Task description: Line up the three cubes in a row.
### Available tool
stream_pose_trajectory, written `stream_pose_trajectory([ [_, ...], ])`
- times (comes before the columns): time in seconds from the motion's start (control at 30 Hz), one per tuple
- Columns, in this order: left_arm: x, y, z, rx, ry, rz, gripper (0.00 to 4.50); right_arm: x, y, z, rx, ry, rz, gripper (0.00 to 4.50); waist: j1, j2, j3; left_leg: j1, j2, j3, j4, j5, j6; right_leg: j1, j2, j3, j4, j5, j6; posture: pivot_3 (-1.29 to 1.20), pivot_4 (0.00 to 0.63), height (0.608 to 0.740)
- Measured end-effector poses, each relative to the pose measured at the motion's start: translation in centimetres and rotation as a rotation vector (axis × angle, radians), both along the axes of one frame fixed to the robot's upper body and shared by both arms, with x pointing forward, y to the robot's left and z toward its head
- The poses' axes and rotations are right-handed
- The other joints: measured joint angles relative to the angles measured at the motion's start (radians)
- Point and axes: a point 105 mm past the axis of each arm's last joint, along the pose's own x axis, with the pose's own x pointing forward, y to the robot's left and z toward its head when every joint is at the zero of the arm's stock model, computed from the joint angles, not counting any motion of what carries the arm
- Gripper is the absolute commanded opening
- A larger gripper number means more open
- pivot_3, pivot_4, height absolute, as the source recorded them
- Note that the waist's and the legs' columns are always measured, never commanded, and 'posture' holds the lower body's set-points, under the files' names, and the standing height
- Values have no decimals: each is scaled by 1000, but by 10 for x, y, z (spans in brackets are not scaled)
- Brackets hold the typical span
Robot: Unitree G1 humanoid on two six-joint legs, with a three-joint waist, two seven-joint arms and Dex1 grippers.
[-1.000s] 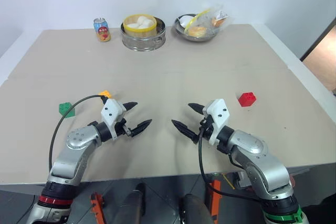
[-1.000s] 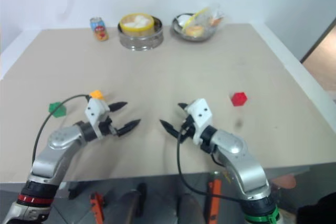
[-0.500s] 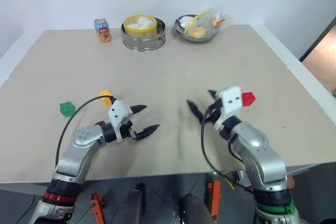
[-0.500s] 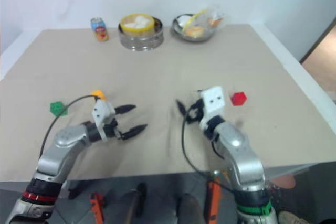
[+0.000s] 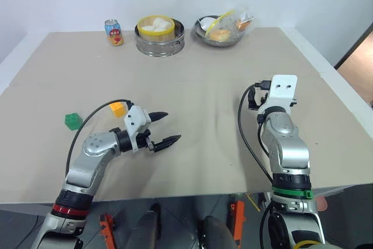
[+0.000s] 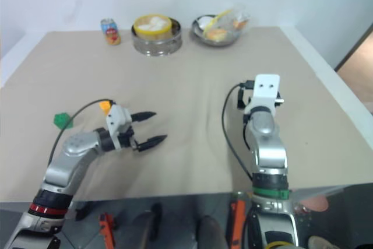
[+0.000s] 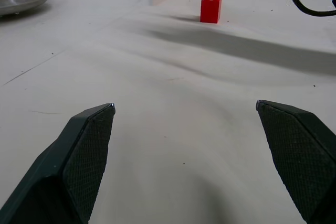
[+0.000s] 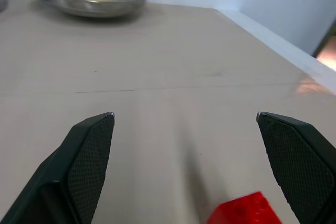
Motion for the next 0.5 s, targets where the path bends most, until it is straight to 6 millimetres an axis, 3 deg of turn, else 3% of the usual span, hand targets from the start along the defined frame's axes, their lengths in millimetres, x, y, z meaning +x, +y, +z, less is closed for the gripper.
stream_pose_trajectory([
  [0.2,0,0,0,0,0,3,4451,-5,-18,-7,-13,40,-123,4500,0,0,0,0,7,1,3,-1,-2,0,2,0,0,2,-1,0,150,740],
  [0.5,1,0,0,-1,0,9,4451,-6,-11,-19,52,74,-137,4500,0,0,0,0,16,11,3,-1,-2,0,4,-1,0,3,-3,0,150,740],
])
